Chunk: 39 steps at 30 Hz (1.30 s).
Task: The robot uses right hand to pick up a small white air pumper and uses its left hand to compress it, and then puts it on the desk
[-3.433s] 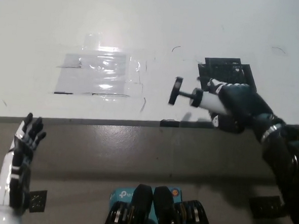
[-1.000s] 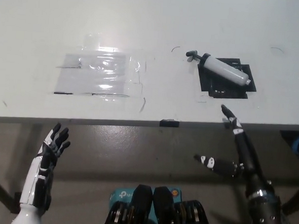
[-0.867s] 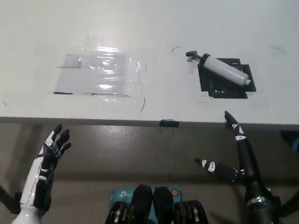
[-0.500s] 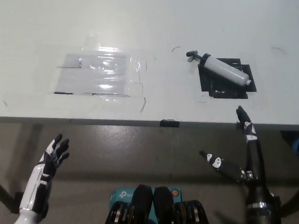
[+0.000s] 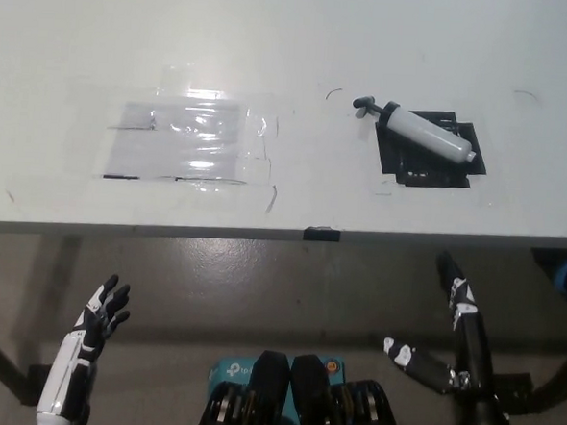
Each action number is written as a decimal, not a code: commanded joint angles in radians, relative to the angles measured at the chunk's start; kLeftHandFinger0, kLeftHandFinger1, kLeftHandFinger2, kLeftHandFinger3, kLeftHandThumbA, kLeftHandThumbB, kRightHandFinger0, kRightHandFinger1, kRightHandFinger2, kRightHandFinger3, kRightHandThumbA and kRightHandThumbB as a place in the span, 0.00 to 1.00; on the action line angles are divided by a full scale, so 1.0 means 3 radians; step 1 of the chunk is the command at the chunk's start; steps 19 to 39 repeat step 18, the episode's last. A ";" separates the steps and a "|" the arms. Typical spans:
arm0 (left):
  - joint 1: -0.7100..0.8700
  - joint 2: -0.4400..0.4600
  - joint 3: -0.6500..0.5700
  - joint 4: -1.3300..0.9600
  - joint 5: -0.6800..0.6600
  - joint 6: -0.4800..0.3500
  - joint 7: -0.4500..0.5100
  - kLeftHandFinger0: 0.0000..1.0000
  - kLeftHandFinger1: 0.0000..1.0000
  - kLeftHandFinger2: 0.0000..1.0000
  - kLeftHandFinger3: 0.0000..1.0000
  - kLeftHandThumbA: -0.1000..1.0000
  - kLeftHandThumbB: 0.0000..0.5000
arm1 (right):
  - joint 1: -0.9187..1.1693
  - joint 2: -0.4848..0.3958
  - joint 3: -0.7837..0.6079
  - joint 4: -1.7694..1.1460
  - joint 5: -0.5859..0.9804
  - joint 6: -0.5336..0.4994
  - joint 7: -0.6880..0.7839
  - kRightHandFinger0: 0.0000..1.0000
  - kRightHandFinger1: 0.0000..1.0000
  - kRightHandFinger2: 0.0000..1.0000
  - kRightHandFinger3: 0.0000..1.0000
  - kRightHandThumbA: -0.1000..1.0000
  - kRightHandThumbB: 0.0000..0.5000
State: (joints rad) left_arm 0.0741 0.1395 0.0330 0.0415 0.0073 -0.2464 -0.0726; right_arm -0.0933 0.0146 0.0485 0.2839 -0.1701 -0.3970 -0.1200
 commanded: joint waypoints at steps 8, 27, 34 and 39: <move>-0.0021 0.0069 0.0012 -0.0028 0.0039 -0.0103 -0.0006 1.00 1.00 1.00 1.00 1.00 0.30 | 0.0056 -0.0061 0.0097 0.0035 0.0304 -0.0243 -0.0059 1.00 1.00 1.00 1.00 1.00 0.51; -0.0050 0.0033 0.0045 0.0016 -0.0004 -0.0115 0.0005 1.00 1.00 1.00 1.00 1.00 0.27 | -0.0009 -0.0176 0.0184 0.0062 0.0120 -0.0243 -0.0202 1.00 1.00 1.00 1.00 1.00 0.46; -0.0050 0.0033 0.0045 0.0016 -0.0004 -0.0115 0.0005 1.00 1.00 1.00 1.00 1.00 0.27 | -0.0009 -0.0176 0.0184 0.0062 0.0120 -0.0243 -0.0202 1.00 1.00 1.00 1.00 1.00 0.46; -0.0050 0.0033 0.0045 0.0016 -0.0004 -0.0115 0.0005 1.00 1.00 1.00 1.00 1.00 0.27 | -0.0009 -0.0176 0.0184 0.0062 0.0120 -0.0243 -0.0202 1.00 1.00 1.00 1.00 1.00 0.46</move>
